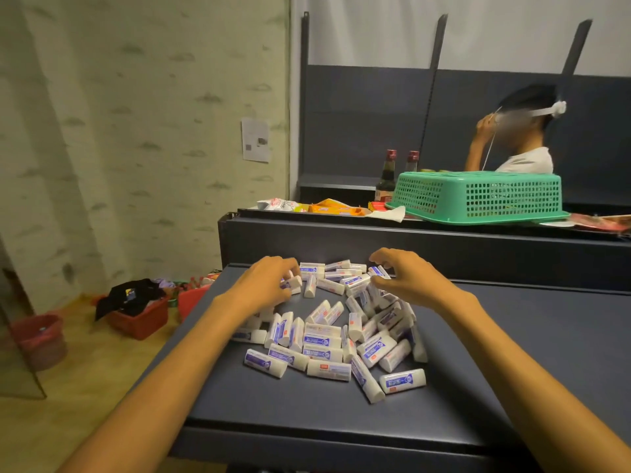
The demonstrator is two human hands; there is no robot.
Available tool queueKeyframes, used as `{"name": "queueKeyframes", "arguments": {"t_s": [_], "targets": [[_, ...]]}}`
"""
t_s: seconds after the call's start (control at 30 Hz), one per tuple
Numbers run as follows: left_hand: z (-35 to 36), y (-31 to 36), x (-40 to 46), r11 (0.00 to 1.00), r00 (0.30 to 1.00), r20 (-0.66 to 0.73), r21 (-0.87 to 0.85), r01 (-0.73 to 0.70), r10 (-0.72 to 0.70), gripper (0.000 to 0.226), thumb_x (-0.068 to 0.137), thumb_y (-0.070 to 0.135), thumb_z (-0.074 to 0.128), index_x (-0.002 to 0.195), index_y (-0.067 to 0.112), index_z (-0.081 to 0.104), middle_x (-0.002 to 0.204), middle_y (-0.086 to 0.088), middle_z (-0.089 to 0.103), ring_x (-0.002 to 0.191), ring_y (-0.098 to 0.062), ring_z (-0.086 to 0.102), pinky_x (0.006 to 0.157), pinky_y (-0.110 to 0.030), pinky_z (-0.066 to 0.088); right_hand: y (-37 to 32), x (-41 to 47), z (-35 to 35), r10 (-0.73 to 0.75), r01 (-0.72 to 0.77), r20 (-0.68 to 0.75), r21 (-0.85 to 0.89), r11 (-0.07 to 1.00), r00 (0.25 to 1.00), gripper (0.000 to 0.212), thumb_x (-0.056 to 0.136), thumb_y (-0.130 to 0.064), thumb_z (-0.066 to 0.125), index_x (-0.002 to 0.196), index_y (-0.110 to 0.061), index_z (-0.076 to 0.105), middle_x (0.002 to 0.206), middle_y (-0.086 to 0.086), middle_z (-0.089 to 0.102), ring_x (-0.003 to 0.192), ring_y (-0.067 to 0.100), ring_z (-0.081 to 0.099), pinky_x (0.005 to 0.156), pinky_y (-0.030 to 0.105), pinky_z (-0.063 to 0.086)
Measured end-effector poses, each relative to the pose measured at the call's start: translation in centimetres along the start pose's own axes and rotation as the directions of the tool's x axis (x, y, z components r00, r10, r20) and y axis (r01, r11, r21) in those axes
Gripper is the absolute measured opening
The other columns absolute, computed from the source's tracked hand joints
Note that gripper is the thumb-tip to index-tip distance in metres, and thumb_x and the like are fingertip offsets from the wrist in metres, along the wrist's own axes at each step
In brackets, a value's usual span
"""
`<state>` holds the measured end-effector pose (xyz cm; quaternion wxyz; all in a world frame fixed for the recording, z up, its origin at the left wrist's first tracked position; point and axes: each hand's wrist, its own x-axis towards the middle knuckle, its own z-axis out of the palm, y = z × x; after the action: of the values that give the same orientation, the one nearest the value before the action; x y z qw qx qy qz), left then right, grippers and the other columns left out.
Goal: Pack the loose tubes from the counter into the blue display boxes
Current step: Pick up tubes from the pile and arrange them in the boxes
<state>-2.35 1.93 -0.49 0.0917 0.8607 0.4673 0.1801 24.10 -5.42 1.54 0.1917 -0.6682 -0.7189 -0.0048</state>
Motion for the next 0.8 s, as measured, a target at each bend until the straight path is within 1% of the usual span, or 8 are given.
{"name": "queueKeyframes", "arguments": {"t_s": [0.07, 0.13, 0.2, 0.27, 0.4, 0.53, 0.67, 0.8], "targets": [[-0.5, 0.0, -0.1, 0.988, 0.997, -0.078, -0.157, 0.001, -0.013, 0.028, 0.082, 0.014, 0.072, 0.101, 0.028, 0.057, 0.103, 0.004, 0.063, 0.084, -0.012, 0.061, 0.073, -0.024, 0.050, 0.2, 0.3, 0.0, -0.002, 0.002, 0.012, 0.000, 1.000, 1.000, 0.044, 0.090, -0.032, 0.062, 0.132, -0.022, 0.051, 0.132, -0.002, 0.057, 0.115, 0.018, 0.056, 0.093, 0.037, 0.049], [-1.0, 0.3, -0.3, 0.960, 0.988, -0.152, -0.279, -0.018, -0.026, 0.027, 0.079, 0.012, 0.077, 0.093, 0.025, 0.058, 0.094, 0.004, 0.066, 0.080, -0.013, 0.063, 0.072, -0.023, 0.051, 0.5, 0.6, 0.1, -0.005, 0.005, 0.028, 0.000, 1.000, 1.000, 0.044, 0.091, -0.031, 0.062, 0.132, -0.021, 0.051, 0.133, -0.001, 0.057, 0.115, 0.018, 0.056, 0.093, 0.036, 0.049], [-1.4, 0.8, -0.3, 0.937, 0.980, -0.195, -0.348, -0.042, -0.029, 0.029, 0.074, 0.012, 0.081, 0.093, 0.021, 0.060, 0.089, 0.005, 0.068, 0.078, -0.011, 0.065, 0.070, -0.019, 0.051, 0.7, 0.8, 0.3, -0.009, 0.009, 0.045, -0.005, 1.000, 0.999, 0.043, 0.091, -0.030, 0.062, 0.132, -0.021, 0.051, 0.133, -0.001, 0.057, 0.115, 0.019, 0.056, 0.092, 0.035, 0.049], [-1.5, 1.1, -0.2, 0.921, 0.977, -0.212, -0.385, -0.056, -0.029, 0.033, 0.071, 0.012, 0.083, 0.095, 0.020, 0.062, 0.089, 0.006, 0.069, 0.080, -0.007, 0.067, 0.072, -0.018, 0.053, 1.1, 1.0, 0.4, 0.000, 0.000, 0.058, -0.008, 1.000, 0.998, 0.043, 0.091, -0.031, 0.062, 0.132, -0.022, 0.051, 0.133, 0.000, 0.057, 0.114, 0.019, 0.056, 0.090, 0.035, 0.049], [-1.2, 1.5, 0.3, 0.927, 0.984, -0.181, -0.369, -0.063, -0.005, 0.030, 0.073, 0.013, 0.081, 0.099, 0.025, 0.072, 0.101, 0.007, 0.069, 0.089, -0.009, 0.066, 0.083, -0.028, 0.056, 1.8, 1.5, 0.7, 0.000, 0.002, 0.072, -0.016, 1.000, 0.997, 0.041, 0.091, -0.031, 0.061, 0.129, -0.023, 0.052, 0.129, 0.001, 0.059, 0.110, 0.021, 0.058, 0.086, 0.033, 0.048], [-0.8, 1.4, 1.0, 0.936, 0.982, -0.187, -0.339, -0.093, 0.030, 0.026, 0.075, 0.009, 0.080, 0.094, 0.026, 0.074, 0.101, 0.008, 0.069, 0.091, -0.010, 0.066, 0.084, -0.030, 0.056, 2.1, 2.6, 0.9, -0.041, 0.044, 0.086, -0.035, 0.998, 0.995, 0.034, 0.091, -0.026, 0.061, 0.124, -0.024, 0.055, 0.124, 0.000, 0.061, 0.102, 0.019, 0.059, 0.077, 0.030, 0.046], [-0.2, 1.4, 1.6, 0.950, 0.958, -0.266, -0.257, -0.175, 0.105, 0.024, 0.077, 0.014, 0.079, 0.099, 0.019, 0.074, 0.095, 0.004, 0.072, 0.080, -0.008, 0.066, 0.075, -0.022, 0.055, 1.5, 3.6, 1.4, -0.094, 0.103, 0.118, -0.071, 0.992, 0.989, 0.033, 0.092, -0.026, 0.061, 0.125, -0.022, 0.058, 0.125, -0.001, 0.062, 0.107, 0.019, 0.059, 0.086, 0.035, 0.051], [0.5, 0.9, 1.8, 0.952, 0.948, -0.282, -0.218, -0.212, 0.147, 0.025, 0.077, 0.016, 0.079, 0.101, 0.020, 0.073, 0.097, 0.004, 0.072, 0.083, -0.008, 0.065, 0.075, -0.023, 0.055, 0.8, 4.6, 2.4, -0.075, 0.105, 0.198, -0.147, 0.984, 0.977, 0.037, 0.092, -0.030, 0.061, 0.128, -0.022, 0.058, 0.128, 0.002, 0.060, 0.109, 0.023, 0.058, 0.087, 0.037, 0.051]]}}
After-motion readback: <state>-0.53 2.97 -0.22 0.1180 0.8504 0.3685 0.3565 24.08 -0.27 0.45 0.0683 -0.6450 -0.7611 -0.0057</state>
